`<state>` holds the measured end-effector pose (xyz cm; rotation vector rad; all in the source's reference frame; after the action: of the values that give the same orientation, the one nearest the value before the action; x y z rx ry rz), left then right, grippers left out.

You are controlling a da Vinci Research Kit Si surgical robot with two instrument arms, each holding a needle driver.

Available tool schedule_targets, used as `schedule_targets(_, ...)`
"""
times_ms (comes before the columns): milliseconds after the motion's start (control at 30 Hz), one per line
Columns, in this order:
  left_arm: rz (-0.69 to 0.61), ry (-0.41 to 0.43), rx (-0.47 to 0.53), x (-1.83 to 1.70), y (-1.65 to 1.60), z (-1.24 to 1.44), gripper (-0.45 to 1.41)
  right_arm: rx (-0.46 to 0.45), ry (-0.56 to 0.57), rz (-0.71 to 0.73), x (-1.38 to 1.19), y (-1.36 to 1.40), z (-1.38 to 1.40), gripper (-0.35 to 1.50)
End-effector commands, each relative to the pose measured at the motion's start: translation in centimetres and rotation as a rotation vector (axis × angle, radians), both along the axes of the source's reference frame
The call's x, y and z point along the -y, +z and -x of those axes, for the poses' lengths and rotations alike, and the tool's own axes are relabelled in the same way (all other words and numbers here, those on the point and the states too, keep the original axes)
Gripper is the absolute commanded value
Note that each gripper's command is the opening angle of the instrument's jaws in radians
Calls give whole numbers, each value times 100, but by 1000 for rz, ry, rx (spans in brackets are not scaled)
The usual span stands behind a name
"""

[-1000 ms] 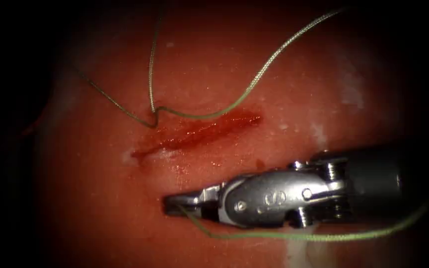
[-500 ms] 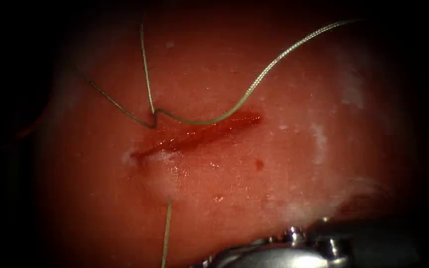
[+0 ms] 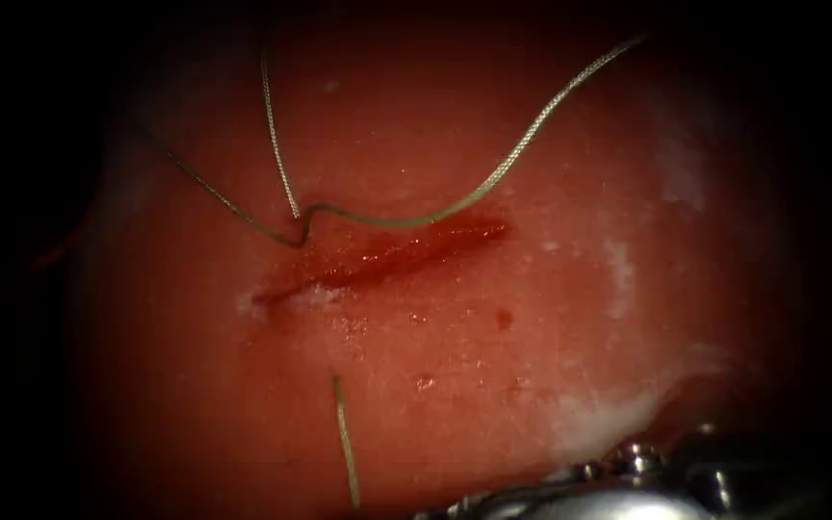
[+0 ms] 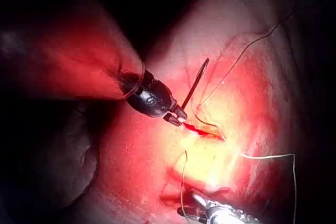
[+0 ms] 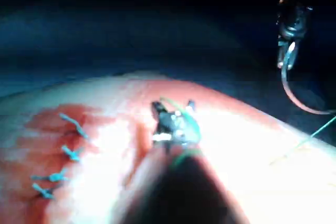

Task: Wound Closure

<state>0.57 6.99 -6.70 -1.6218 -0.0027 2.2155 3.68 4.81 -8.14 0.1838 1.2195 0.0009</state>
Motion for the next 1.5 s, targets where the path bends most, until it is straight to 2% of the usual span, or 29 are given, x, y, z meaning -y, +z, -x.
schedule_targets(33, -3, 3, 2, 5, 7, 7, -35, 30, 56, 23, -21, 12, -6, 136)
schedule_targets(100, -4, 5, 0, 5, 7, 8, -35, 46, 86, 28, -26, 17, -5, 139)
schedule_targets(167, -4, 5, 0, 5, 7, 7, -35, 59, 102, 24, -29, 37, -1, 141)
schedule_targets(233, -4, 5, 0, 5, 7, 7, -35, 50, 84, 15, -23, 56, -1, 132)
schedule_targets(367, -4, 5, 0, 5, 7, 7, -35, 53, 78, 27, -21, 79, -13, 129)
schedule_targets(567, -4, 5, 0, 5, 7, 7, -35, 53, 65, 35, -15, 90, -37, 127)
schedule_targets(667, -4, 5, 0, 5, 7, 7, -35, 47, 49, 36, -13, 88, -40, 110)
schedule_targets(733, -4, 6, 1, 5, 6, 7, -35, 42, 13, 25, -10, 89, -40, 52)
schedule_targets(767, -5, 6, 1, 5, 6, 7, -35, 24, -21, 16, -8, 89, -37, -35)
schedule_targets(833, -5, 6, 1, 5, 6, 6, -35, -26, -95, 10, -4, 89, -33, -35)
schedule_targets(933, -5, 6, 1, 5, 6, 6, -35, -31, -116, -2, 3, 83, -34, -35)
schedule_targets(1100, -5, 7, 2, 4, 6, 5, -35, -13, -185, -11, 30, 61, -42, -35)
schedule_targets(1233, -5, 7, 2, 4, 6, 6, -35, -15, -249, -12, 58, 35, -39, -35)
schedule_targets(1333, -5, 7, 1, 4, 6, 6, -35, -12, -266, -14, 66, 24, -35, -35)
schedule_targets(1500, -5, 7, 2, 4, 6, 6, -35, -36, -361, -42, 77, 5, -26, -35)
